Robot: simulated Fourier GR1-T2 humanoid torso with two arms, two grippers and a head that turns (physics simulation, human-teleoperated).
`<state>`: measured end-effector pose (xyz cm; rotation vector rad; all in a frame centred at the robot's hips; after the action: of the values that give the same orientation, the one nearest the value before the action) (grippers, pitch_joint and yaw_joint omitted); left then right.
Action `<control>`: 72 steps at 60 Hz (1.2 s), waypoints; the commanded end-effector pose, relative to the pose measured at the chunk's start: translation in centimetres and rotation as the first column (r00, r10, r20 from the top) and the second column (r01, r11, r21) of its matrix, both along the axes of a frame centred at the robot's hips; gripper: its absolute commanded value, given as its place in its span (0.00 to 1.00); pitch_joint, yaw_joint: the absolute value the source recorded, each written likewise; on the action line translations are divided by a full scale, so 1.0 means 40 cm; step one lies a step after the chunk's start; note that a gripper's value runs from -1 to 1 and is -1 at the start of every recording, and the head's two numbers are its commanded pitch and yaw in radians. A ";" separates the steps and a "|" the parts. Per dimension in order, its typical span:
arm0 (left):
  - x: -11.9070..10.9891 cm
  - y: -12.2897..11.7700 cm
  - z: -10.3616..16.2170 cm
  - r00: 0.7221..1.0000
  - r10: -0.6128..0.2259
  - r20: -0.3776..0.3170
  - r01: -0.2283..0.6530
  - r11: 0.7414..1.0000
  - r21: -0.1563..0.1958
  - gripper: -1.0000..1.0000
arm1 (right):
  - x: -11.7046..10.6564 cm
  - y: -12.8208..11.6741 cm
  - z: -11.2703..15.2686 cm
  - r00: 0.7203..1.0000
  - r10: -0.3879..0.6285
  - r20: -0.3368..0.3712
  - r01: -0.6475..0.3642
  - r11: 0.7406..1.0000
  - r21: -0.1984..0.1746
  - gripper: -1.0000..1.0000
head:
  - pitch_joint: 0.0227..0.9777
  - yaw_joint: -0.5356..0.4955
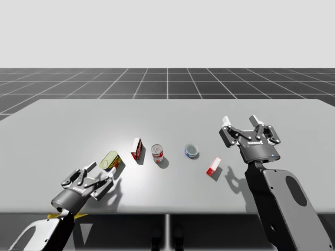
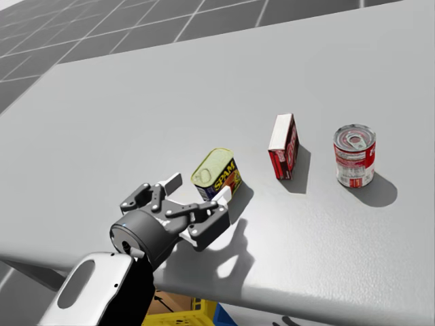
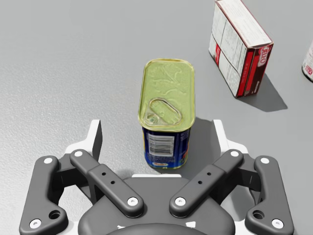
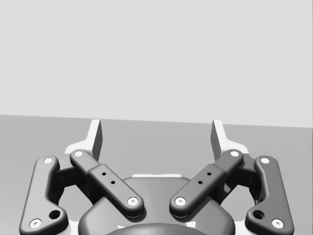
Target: Lift the meat can off the table.
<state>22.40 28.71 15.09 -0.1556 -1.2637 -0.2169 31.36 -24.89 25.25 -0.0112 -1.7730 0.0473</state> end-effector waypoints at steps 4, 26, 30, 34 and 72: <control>0.064 -0.021 -0.016 1.000 -0.011 -0.005 0.011 1.000 -0.007 0.00 | 0.000 -0.002 0.001 1.000 -0.001 0.000 0.001 1.000 0.001 0.00 | 0.85 0.93; 0.079 -0.040 -0.054 0.998 -0.033 -0.054 0.033 0.999 0.008 1.00 | 0.000 -0.005 0.002 1.000 -0.003 0.000 0.003 1.000 0.002 0.00 | 0.82 0.92; 0.076 -0.043 -0.054 0.998 -0.043 -0.053 0.044 0.999 0.009 1.00 | 0.001 -0.005 0.002 1.000 -0.003 0.000 0.003 1.000 0.004 0.00 | 0.76 0.91; 0.076 -0.044 -0.053 0.998 -0.047 -0.052 0.048 0.999 0.008 1.00 | 0.001 -0.005 0.002 1.000 -0.004 0.000 0.004 1.000 0.001 0.00 | 0.71 0.91; 0.071 -0.063 0.002 0.997 -0.073 0.008 0.073 0.997 0.034 1.00 | 0.008 -0.015 -0.001 1.000 -0.014 0.007 0.014 1.000 -0.011 0.00 | 0.43 0.92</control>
<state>25.49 27.06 14.35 -0.1139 -1.2584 -0.2164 31.61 -25.43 25.23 -0.0312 -1.7791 0.0475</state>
